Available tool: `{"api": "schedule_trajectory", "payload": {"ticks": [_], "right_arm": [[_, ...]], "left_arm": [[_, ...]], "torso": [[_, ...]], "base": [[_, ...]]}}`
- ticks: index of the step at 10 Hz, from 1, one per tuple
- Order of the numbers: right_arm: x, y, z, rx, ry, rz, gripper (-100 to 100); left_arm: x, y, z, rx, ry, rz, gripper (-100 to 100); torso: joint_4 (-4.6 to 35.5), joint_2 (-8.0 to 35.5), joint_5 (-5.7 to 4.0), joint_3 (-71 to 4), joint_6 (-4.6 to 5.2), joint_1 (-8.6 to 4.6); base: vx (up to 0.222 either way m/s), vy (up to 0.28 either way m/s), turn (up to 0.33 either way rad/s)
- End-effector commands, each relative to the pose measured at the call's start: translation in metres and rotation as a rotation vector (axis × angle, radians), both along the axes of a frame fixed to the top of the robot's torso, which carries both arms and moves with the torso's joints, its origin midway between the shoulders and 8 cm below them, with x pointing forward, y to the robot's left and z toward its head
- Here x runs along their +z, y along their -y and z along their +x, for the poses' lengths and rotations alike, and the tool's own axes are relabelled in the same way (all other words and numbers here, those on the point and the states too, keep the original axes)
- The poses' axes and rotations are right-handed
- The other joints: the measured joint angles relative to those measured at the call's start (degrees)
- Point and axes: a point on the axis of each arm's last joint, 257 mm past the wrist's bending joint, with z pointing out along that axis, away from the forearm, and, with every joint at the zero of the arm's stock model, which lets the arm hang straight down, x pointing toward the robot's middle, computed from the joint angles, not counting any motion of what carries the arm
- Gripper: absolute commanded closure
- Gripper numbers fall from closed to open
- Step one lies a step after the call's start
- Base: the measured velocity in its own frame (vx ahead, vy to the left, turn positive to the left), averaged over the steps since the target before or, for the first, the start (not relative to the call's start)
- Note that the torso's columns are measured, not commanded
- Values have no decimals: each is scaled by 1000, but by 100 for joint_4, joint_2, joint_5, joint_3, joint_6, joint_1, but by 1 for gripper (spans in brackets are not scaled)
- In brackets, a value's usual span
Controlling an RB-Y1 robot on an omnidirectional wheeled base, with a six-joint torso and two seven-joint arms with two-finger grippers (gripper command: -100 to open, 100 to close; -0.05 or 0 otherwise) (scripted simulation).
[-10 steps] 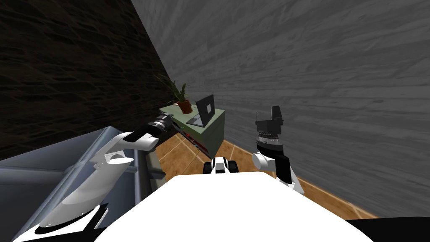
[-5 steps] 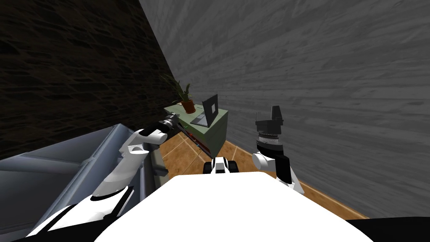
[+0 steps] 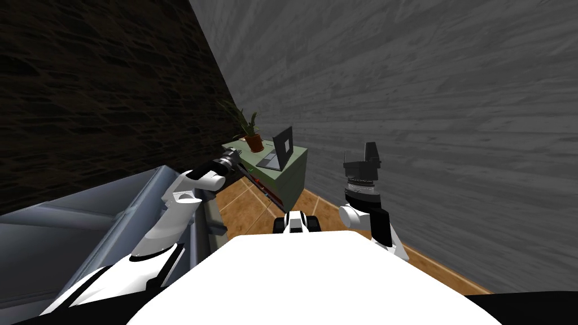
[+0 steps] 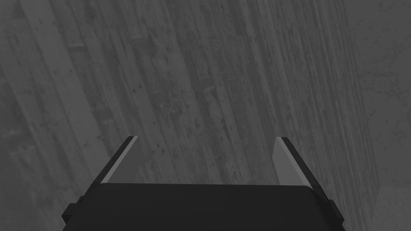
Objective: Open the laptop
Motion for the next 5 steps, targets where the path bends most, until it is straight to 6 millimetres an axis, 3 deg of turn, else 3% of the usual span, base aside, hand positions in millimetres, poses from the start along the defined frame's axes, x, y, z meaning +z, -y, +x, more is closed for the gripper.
{"api": "schedule_trajectory", "payload": {"ticks": [1, 5], "right_arm": [[0, 0, 0, 0, 0, 0, 0], [0, 0, 0, 0, 0, 0, 0]], "left_arm": [[8, 13, -5, -27, -1, 5, 100], [22, 47, -22, -96, -26, 22, 100]], "torso": [[0, 1, -1, 1, 0, -3], [-1, -3, -1, -2, 1, -3]], "base": [[12, -2, -23], [44, 5, -21]]}}
